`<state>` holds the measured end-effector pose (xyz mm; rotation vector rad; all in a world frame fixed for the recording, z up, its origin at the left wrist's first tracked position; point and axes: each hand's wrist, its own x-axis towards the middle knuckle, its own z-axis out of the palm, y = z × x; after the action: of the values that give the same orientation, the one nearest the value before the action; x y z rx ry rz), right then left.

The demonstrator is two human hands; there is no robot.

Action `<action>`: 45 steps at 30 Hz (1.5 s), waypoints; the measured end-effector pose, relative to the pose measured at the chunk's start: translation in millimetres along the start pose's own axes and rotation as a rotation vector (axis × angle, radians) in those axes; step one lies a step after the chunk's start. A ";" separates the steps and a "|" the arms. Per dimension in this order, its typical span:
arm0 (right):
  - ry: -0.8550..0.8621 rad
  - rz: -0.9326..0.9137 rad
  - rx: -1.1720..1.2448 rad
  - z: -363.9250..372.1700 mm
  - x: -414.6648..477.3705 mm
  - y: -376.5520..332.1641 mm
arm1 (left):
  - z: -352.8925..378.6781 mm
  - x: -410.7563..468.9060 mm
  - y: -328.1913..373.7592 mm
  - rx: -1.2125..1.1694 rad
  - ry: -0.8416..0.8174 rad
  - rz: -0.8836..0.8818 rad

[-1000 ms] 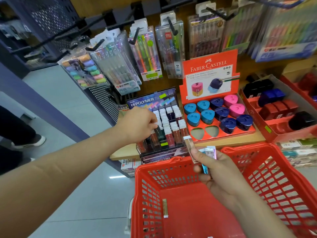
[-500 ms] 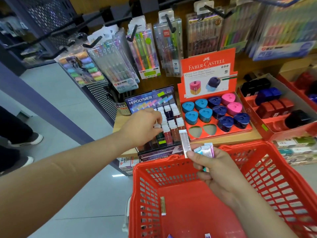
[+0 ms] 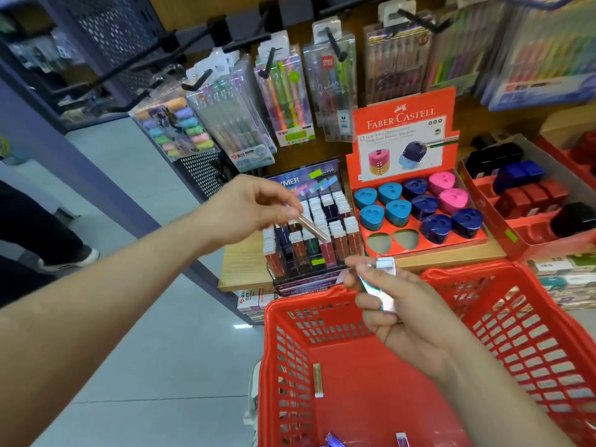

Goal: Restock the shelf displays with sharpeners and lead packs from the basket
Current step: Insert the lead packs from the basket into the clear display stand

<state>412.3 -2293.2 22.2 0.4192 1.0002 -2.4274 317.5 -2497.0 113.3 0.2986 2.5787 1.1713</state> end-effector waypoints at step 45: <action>0.094 0.032 -0.198 -16.7 -1.4 3.7 | 6.8 28.9 -41.4 0.538 0.042 -0.010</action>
<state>417.0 -2283.0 9.2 0.4785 1.2511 -2.2713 290.1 -2510.2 72.5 0.3727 2.8877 0.4612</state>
